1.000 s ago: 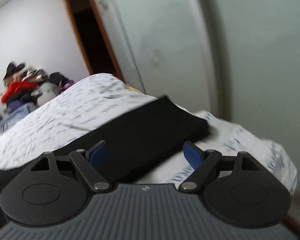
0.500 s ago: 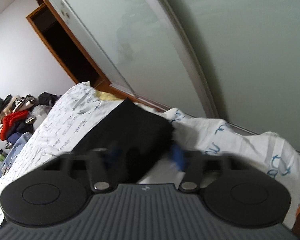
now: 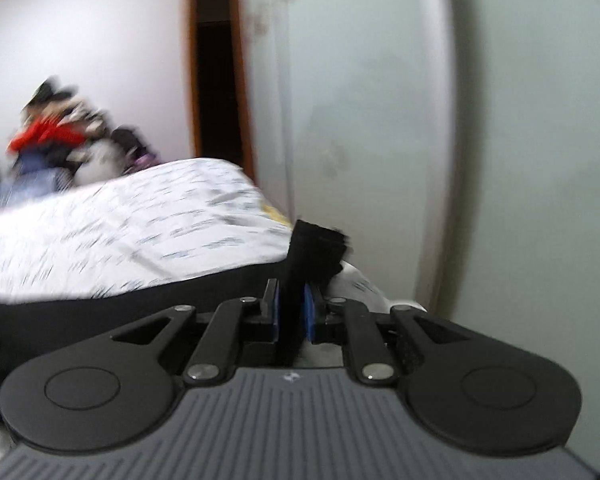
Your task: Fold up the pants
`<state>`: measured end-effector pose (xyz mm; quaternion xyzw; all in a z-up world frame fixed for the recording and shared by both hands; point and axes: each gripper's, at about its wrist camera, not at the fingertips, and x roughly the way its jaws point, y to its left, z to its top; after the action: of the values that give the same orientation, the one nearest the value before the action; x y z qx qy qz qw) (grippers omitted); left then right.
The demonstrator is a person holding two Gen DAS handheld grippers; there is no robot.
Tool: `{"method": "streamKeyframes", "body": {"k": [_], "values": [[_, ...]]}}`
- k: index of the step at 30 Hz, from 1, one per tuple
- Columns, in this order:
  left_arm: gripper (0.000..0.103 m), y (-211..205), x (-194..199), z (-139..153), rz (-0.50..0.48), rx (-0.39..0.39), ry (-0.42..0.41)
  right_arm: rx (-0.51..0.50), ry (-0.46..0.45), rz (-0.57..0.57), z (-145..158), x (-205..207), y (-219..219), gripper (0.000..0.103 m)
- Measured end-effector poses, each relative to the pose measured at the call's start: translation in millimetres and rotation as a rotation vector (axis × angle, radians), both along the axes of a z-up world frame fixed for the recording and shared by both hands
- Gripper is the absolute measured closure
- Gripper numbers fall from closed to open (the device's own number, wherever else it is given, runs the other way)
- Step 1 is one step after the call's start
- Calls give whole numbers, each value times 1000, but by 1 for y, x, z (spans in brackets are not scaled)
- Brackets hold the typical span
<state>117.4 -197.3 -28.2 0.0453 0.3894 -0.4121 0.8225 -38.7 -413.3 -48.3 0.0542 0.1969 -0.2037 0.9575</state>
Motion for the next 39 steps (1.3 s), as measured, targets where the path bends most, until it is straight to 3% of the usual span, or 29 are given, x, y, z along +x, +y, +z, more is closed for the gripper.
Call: {"method": "streamKeyframes", "body": {"k": [3, 6, 8, 10, 11, 12, 13, 17, 21, 23, 24, 25, 27, 28, 30, 32, 37, 39], "values": [[11, -3, 6, 1, 6, -23, 58, -53, 37, 83, 0, 10, 21, 97], [11, -5, 1, 1, 3, -1, 34, -53, 105, 63, -8, 20, 20, 96], [11, -5, -2, 0, -2, 23, 3, -27, 108, 33, -9, 15, 17, 81], [11, -6, -3, -2, 2, 43, -13, -4, 86, -2, -6, 4, 12, 54], [11, -7, -4, -3, 2, 46, -13, 12, 76, -34, -4, -2, 8, 45], [11, -7, -4, -5, -4, 46, -9, 37, 66, -68, -3, -8, 2, 26], [11, -7, -4, -6, -11, 46, -4, 68, 55, -89, -4, -13, -5, 19], [11, -6, -9, -7, -25, 53, -13, 233, 71, -143, -14, -20, -37, 18], [11, -3, -11, -5, -26, 54, -18, 510, 22, -164, -36, -20, -77, 18], [11, 0, -11, -3, -19, 51, -24, 615, -46, -179, -43, -21, -94, 20], [11, 1, -11, -2, -14, 48, -28, 648, -69, -192, -45, -20, -99, 32], [11, 3, -11, 0, -10, 44, -31, 672, -85, -208, -46, -20, -103, 61], [11, 6, -10, 2, 3, 34, -35, 690, -97, -218, -48, -17, -106, 92], [11, 8, -9, 3, 9, 27, -34, 696, -112, -214, -49, -18, -105, 93], [11, 12, -6, 5, 25, 10, -28, 628, -128, -198, -43, -17, -94, 93], [11, 17, -2, 8, 51, -17, -15, 466, -120, -146, -25, -14, -69, 93], [11, 38, 13, 12, 142, -136, 70, 9, -26, 166, 19, 0, 42, 93], [11, 45, 19, 9, 177, -152, 108, -90, 17, 297, 19, 7, 84, 93]]}}
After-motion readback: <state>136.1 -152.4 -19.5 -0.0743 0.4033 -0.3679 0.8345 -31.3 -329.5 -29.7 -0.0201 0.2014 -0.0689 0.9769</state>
